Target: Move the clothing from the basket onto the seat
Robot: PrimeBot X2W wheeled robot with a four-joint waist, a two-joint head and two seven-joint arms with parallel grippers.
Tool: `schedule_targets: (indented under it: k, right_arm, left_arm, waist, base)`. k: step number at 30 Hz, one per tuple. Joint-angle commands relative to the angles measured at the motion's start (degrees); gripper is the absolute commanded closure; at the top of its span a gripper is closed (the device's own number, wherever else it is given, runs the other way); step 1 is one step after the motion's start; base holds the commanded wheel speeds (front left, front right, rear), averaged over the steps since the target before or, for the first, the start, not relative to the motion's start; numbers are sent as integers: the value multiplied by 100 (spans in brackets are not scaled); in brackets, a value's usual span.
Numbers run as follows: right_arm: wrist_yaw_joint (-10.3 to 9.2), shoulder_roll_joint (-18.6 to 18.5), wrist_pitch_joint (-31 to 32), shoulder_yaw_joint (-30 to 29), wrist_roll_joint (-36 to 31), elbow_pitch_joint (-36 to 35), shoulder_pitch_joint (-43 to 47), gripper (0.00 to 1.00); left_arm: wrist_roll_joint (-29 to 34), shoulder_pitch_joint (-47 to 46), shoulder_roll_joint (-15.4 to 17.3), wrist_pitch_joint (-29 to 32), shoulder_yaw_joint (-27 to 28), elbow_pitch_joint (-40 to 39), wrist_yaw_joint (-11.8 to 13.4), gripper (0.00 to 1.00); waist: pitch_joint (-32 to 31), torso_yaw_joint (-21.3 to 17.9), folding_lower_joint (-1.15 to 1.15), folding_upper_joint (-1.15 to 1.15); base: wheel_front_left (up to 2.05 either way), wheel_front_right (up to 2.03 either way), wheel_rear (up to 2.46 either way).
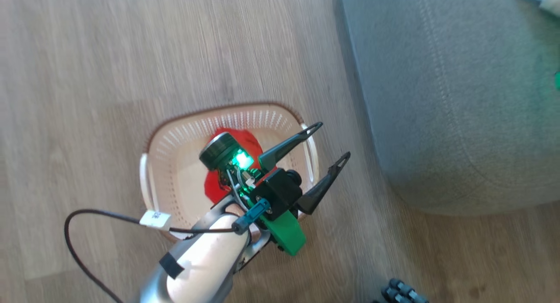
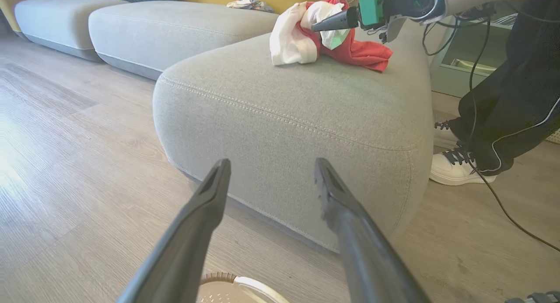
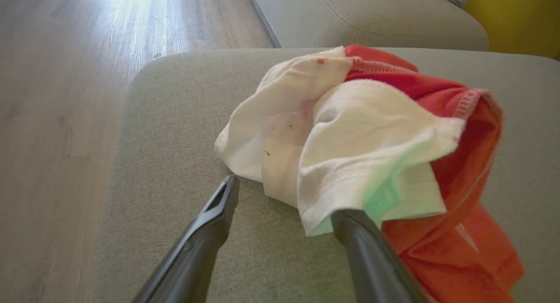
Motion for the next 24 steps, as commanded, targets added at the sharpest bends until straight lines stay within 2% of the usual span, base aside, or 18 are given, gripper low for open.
schedule_targets:
  k: [1, 8, 13, 19, 24]
  right_arm:
    - [-2, -191, -114, 176, 185, -251, 218, 0]
    - [-2, -497, -392, 785, 654, -1270, 873, 0]
    - [-2, -692, -403, 432, 559, -2837, 1581, 0]
    - [-2, -521, -405, 13, 279, -4371, 2621, 0]
    - [-2, -267, -405, -141, -45, -5229, 3328, 0]
  left_arm:
    - [-36, 105, -54, -29, 202, -165, -21, 0]
    - [-188, 600, -111, -29, 579, -273, 25, 0]
    - [-222, 988, -139, -29, 832, -363, 23, 0]
    - [-337, 1428, -156, -29, 1351, -528, 153, 0]
    - [-824, 1749, -161, -29, 1866, -754, 272, 0]
  waist:
    - [-395, 79, 0, 0]
    - [-1193, 264, 0, 0]
    - [-1693, 423, 0, 0]
    - [-2120, 582, 0, 0]
    - [-2310, 745, 0, 0]
  base:
    - [0, 0, 0]
    - [0, 0, 0]
    - [0, 0, 0]
    - [0, 0, 0]
    - [0, 0, 0]
